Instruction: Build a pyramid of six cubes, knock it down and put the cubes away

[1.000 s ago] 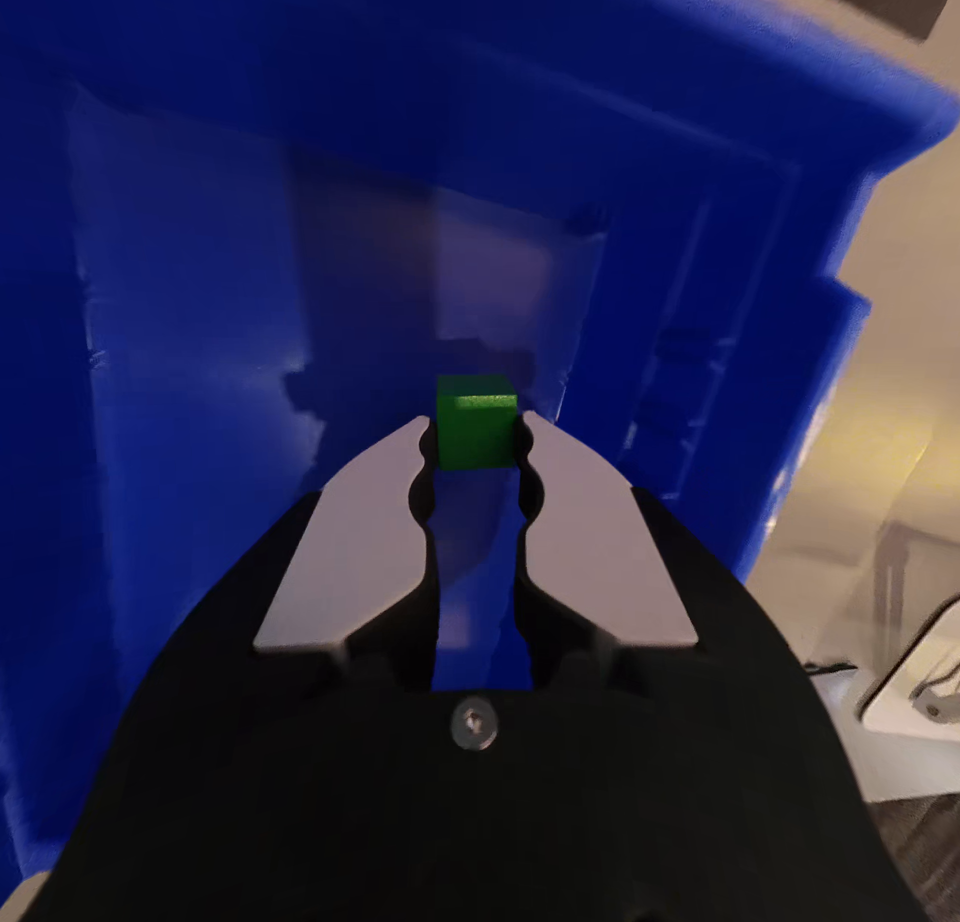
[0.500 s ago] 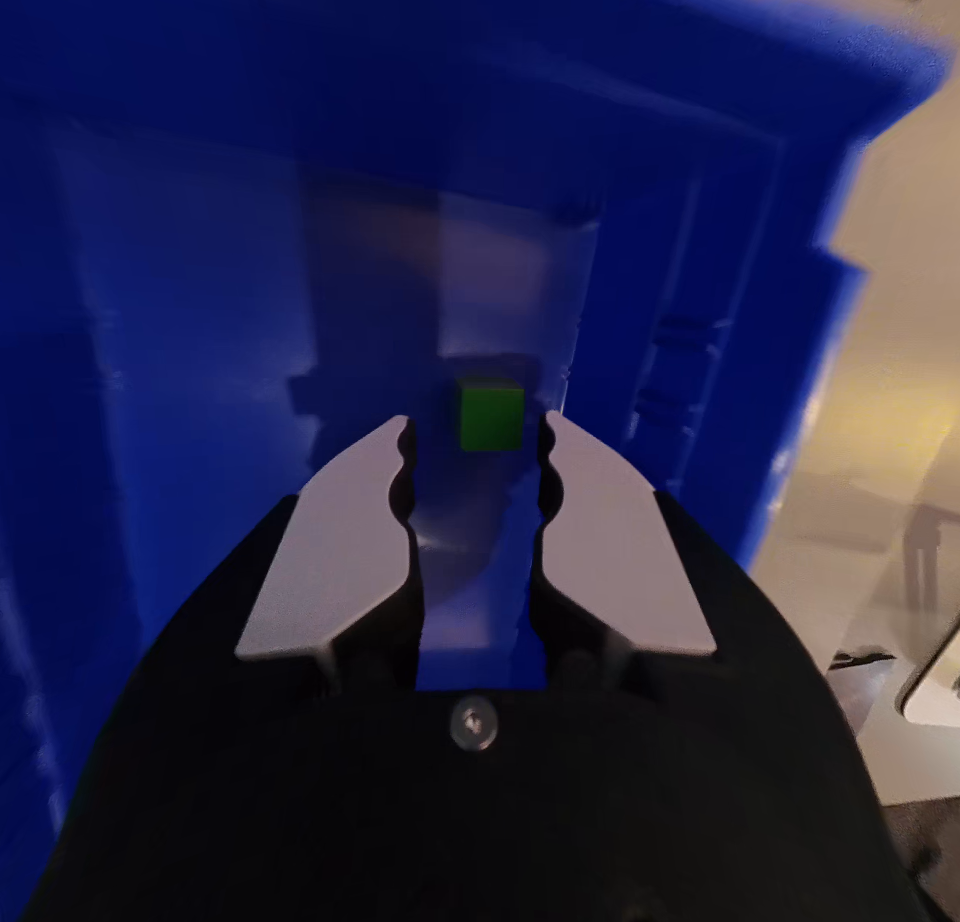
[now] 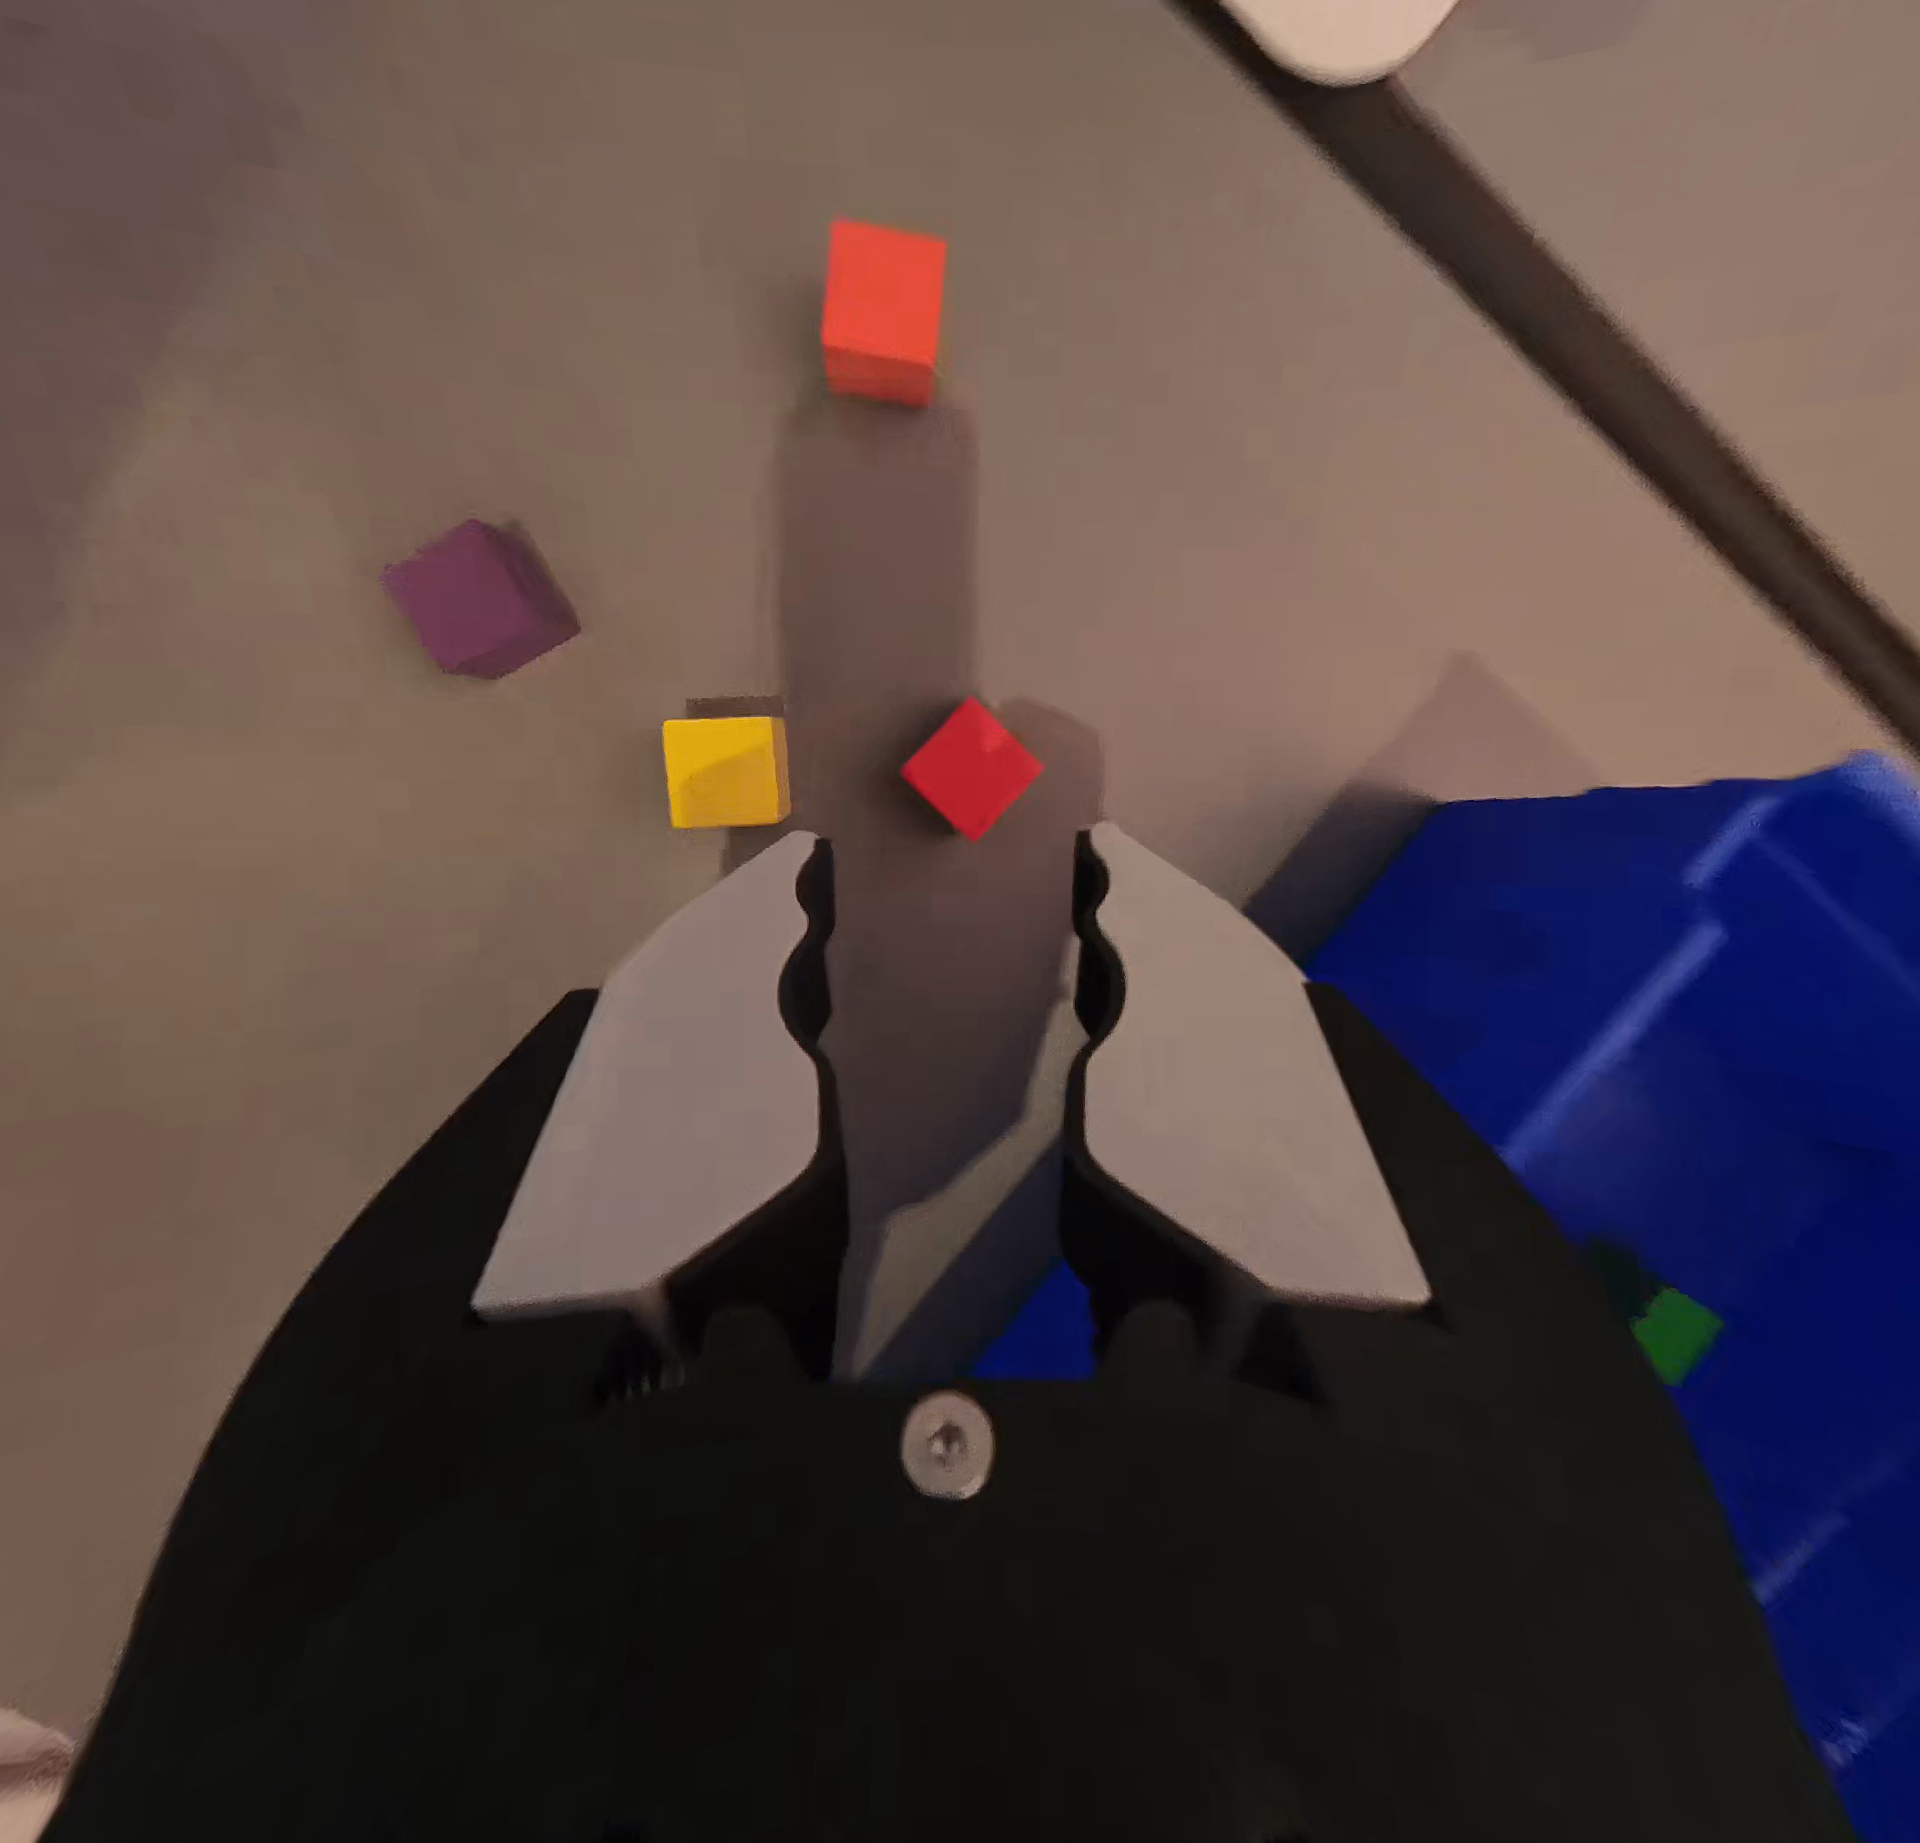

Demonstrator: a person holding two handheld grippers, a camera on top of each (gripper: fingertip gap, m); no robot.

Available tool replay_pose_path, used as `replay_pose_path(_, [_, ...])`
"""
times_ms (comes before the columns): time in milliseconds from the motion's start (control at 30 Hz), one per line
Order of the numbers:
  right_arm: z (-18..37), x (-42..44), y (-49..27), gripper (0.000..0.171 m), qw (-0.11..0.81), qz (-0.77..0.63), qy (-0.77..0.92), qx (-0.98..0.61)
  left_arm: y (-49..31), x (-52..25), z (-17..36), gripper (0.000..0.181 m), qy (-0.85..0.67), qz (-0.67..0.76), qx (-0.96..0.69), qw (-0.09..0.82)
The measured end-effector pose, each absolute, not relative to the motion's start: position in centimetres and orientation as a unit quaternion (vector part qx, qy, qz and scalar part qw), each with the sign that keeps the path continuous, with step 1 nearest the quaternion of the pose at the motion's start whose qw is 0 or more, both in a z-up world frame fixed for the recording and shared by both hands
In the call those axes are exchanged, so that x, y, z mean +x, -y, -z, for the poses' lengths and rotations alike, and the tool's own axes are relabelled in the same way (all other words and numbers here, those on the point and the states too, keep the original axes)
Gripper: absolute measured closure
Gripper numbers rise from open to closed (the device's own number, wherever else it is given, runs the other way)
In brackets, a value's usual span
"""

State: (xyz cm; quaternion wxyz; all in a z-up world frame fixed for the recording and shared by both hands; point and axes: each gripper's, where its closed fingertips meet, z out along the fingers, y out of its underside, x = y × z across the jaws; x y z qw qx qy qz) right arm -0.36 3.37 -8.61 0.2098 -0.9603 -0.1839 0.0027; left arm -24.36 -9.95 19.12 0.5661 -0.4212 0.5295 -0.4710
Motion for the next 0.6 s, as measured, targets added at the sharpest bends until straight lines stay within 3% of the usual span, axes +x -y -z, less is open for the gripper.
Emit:
replay_pose_path(333, [14.9,1.2,-5.1,0.12,0.113,0.009,0.099,-0.989,9.6,-25.5,-19.5,0.181,-0.526,0.451,-0.425,0.583])
replay_pose_path(367, [15.1,1.3,-5.1,0.123,0.107,0.012,0.1,-0.989,9.5,-25.5,-19.5,0.181,-0.525,0.452,-0.425,0.582])
replay_pose_path(400, [15.2,0.9,-5.1,0.137,0.103,0.0,0.104,-0.989,9.5,-25.6,-19.5,0.181,-0.525,0.452,-0.425,0.582])
replay_pose_path(500, [14.6,0.0,-4.9,0.142,0.102,-0.037,0.111,-0.988,9.4,-25.7,-19.5,0.181,-0.525,0.452,-0.426,0.583])
replay_pose_path(600, [10.8,-0.3,-5.1,0.142,0.16,-0.048,0.135,-0.977,9.4,-25.7,-19.5,0.181,-0.526,0.452,-0.425,0.582])
